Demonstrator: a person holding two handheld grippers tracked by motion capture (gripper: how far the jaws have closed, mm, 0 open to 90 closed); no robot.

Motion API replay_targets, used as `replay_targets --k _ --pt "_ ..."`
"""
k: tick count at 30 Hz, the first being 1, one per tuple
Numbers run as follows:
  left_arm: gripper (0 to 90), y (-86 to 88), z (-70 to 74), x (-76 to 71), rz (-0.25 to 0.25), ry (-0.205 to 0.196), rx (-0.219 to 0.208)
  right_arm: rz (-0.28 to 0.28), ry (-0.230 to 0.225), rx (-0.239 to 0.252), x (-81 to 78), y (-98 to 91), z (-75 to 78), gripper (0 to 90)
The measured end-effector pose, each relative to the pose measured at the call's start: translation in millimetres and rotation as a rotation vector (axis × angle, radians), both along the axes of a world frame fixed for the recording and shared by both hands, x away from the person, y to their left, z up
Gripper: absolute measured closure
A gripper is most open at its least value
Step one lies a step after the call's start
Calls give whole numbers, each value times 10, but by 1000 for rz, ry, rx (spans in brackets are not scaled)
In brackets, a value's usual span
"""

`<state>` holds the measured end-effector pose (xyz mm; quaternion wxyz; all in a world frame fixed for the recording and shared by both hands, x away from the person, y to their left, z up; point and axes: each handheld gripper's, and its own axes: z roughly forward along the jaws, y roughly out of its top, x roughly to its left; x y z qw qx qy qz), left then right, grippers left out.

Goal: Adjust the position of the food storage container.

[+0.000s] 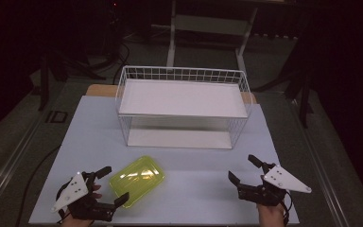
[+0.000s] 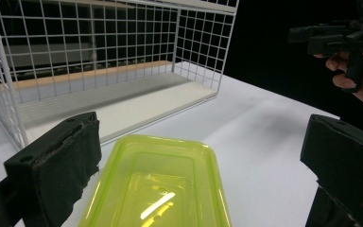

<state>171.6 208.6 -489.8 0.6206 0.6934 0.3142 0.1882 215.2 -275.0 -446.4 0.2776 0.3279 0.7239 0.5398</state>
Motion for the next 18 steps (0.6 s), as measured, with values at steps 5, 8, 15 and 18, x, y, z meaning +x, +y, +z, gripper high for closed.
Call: replay_targets --k 5,8,15,18 --pt "2 -1 37 9 -23 14 28 0 -9 10 -30 6 24 128" --pt "2 -1 70 3 -33 19 29 5 -20 25 -70 14 57 128" --pt "2 117 270 -35 -14 50 77 4 -38 13 -77 63 116 129" --pt "2 196 288 -49 -21 86 80 12 -36 19 -64 76 112 128"
